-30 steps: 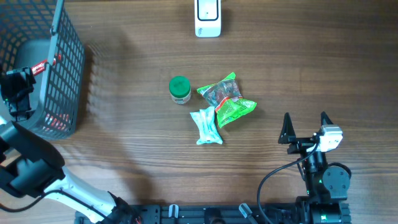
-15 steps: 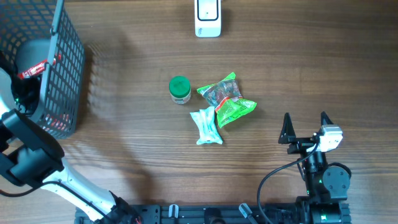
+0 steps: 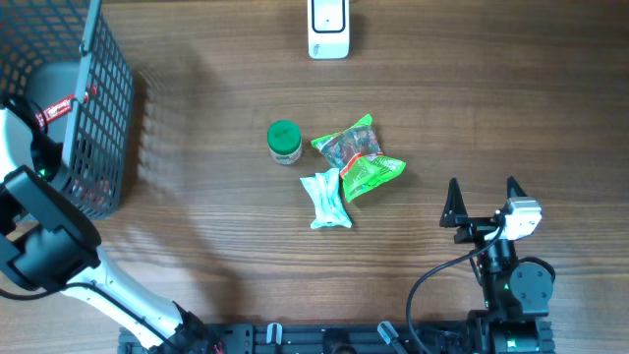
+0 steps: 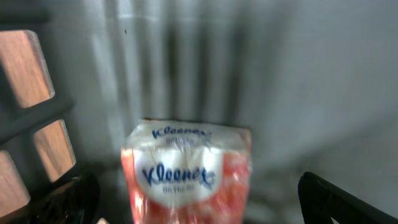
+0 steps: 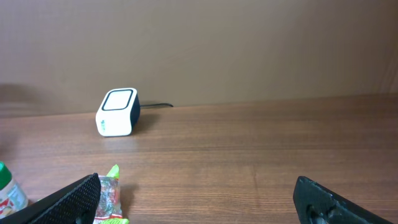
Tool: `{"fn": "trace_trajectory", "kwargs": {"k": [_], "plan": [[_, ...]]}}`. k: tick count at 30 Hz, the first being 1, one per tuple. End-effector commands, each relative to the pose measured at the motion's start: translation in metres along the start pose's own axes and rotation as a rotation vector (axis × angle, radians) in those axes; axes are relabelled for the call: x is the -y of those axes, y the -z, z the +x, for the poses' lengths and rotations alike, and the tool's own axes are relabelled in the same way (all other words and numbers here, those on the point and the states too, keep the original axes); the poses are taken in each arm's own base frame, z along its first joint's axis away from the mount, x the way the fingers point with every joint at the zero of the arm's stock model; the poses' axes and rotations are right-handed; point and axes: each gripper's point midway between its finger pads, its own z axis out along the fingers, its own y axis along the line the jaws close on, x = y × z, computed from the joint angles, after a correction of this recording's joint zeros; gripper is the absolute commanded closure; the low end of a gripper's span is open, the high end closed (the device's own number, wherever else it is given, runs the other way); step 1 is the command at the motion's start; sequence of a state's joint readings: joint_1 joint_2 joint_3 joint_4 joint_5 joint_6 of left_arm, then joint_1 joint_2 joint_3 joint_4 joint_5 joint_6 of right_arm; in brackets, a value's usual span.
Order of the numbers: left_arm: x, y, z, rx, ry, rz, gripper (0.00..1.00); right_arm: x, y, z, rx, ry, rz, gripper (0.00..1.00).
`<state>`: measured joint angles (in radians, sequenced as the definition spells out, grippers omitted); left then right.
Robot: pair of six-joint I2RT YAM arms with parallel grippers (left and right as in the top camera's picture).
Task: Scan the item barcode
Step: 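Grasp the red-white Kleenex tissue pack in the basket with left gripper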
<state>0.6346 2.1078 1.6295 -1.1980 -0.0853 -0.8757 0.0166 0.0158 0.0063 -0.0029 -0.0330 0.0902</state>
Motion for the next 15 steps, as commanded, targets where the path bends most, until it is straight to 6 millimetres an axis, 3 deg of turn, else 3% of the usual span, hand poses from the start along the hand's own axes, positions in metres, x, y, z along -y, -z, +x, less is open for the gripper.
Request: {"fn": "trace_trajectory", "kwargs": {"k": [1, 4, 5, 9, 12, 15], "plan": [[-0.003, -0.012, 0.001, 0.009, -0.015, -0.026, 0.0, -0.002, 0.0, 0.0, 0.0, -0.015, -0.011, 0.0], [-0.003, -0.019, 0.002, 0.008, -0.015, -0.026, 0.0, -0.002, 0.0, 0.0, 0.0, -0.014, -0.011, 0.0], [-0.005, -0.022, 0.004, 0.004, -0.016, -0.032, 0.06, -0.002, 0.0, 0.0, 0.0, -0.015, -0.011, 0.0], [-0.014, -0.041, 0.013, -0.014, -0.02, -0.056, 0.44, -0.002, 0.0, 0.0, 0.0, -0.015, -0.011, 0.0], [-0.021, -0.048, 0.018, -0.028, -0.023, -0.076, 0.81, -0.002, 0.0, 0.0, 0.0, -0.014, -0.01, 0.0], [-0.021, -0.047, 0.018, -0.027, -0.022, -0.074, 0.96, -0.002, 0.0, 0.0, 0.0, -0.015, -0.011, 0.0]]}}
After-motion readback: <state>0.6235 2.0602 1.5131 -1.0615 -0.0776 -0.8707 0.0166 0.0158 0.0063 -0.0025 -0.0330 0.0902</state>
